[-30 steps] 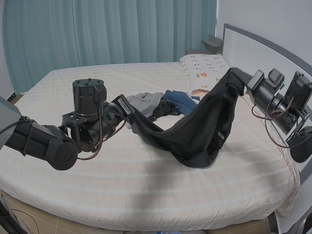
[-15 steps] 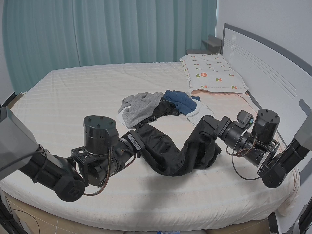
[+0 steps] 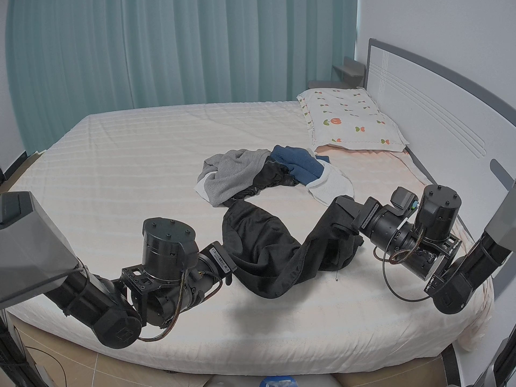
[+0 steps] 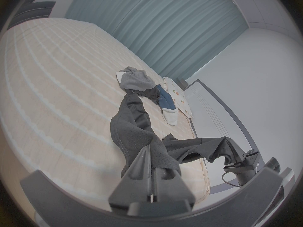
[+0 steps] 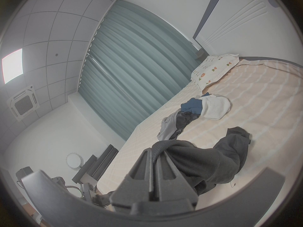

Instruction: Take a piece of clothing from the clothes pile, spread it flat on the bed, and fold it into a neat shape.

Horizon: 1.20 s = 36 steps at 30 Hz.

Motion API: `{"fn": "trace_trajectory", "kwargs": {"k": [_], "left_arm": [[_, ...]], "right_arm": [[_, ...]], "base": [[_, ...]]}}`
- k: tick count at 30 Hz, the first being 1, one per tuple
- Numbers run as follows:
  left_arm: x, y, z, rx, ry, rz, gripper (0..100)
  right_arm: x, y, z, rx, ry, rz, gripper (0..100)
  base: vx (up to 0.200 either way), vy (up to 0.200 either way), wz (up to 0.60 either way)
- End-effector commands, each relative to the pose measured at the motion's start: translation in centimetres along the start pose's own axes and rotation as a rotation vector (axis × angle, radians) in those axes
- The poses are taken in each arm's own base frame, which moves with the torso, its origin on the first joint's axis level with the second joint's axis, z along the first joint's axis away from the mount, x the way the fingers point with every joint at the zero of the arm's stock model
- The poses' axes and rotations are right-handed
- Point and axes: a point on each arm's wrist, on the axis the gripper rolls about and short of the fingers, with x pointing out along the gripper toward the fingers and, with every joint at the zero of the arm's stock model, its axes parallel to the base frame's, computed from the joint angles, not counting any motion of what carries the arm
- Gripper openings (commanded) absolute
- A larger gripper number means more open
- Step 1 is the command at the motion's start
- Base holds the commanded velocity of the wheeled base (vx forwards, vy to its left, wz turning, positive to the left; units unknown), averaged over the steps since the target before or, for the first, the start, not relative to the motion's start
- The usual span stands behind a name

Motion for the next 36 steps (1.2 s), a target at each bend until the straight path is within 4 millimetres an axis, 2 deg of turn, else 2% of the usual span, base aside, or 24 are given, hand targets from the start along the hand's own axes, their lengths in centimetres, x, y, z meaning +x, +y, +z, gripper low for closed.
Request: {"fn": "trace_trajectory", "kwargs": {"k": [1, 18, 24, 27, 36], "left_arm": [[0.5, 0.3, -0.2, -0.038, 0.014, 0.009, 0], [0.6, 0.2, -0.1, -0.071, 0.040, -0.012, 0], [0.6, 0.1, 0.0, -0.074, 0.036, -0.015, 0], [0.7, 0.1, 0.0, -0.074, 0.036, -0.015, 0], [1.1, 0.5, 1.2, -0.095, 0.003, -0.003, 0]], "right_arm": [[0.1, -0.1, -0.3, 0.000, 0.008, -0.004, 0], [0.3, -0.5, -0.7, -0.003, 0.013, -0.024, 0], [0.3, -0.5, -0.8, -0.004, 0.016, -0.026, 0], [0.4, -0.6, -0.8, -0.003, 0.017, -0.027, 0], [0.4, -0.6, -0.8, -0.004, 0.016, -0.026, 0]], "base": [[0.000, 0.000, 0.00], [0.000, 0.000, 0.00], [-0.200, 0.000, 0.00], [0.000, 0.000, 0.00], [0.000, 0.000, 0.00]]}}
